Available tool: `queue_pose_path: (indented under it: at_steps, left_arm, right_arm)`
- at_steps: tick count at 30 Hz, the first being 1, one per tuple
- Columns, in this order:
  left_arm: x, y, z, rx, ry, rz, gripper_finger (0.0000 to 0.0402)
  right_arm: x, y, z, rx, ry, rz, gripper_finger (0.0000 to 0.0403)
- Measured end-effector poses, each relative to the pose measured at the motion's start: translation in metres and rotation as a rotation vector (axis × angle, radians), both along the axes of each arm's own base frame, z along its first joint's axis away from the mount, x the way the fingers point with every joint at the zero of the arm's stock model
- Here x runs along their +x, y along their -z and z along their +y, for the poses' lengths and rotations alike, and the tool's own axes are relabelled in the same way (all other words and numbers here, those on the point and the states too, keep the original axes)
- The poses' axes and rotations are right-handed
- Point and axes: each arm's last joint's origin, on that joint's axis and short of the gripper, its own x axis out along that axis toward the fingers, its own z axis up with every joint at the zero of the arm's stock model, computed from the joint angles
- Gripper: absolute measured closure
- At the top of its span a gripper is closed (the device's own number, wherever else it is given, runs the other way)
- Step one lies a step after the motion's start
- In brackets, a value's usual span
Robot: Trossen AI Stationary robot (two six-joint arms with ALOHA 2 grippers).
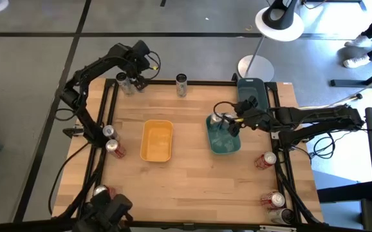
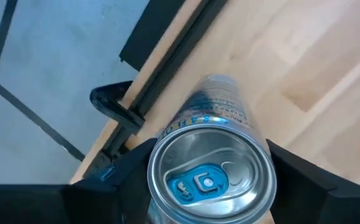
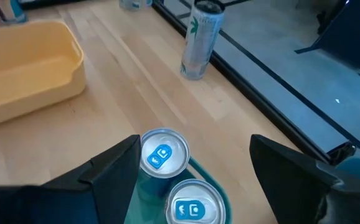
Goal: Sort soda cans
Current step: Put the top blue soda can into the green bin
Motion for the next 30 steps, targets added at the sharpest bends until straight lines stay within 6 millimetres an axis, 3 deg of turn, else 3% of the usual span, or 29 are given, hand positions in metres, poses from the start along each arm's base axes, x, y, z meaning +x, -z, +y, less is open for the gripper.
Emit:
queue_pose_path:
  at_steps: [11,15,23,30]
  left_arm:
    - [0.043,-0.077,-0.059,0.133,0.178,-0.218,0.0167]
    - [0.062,-0.09,-0.086,0.129,0.272,-0.313,0.0166]
    - [0.103,-0.098,-0.139,0.156,0.469,-0.453,0.0167]
    - [0.13,-0.109,-0.179,0.187,0.628,-0.647,0.0167]
  right_arm:
    - [-0.005,-0.006,0.0,0.009,-0.029,-0.028,0.0102]
    - [-0.015,-0.014,0.0,0.016,-0.042,-0.077,0.0116]
    - [-0.021,-0.028,0.0,0.001,-0.062,-0.184,0.0227]
    - [0.001,-0.03,0.003,-0.022,-0.184,-0.237,0.0344]
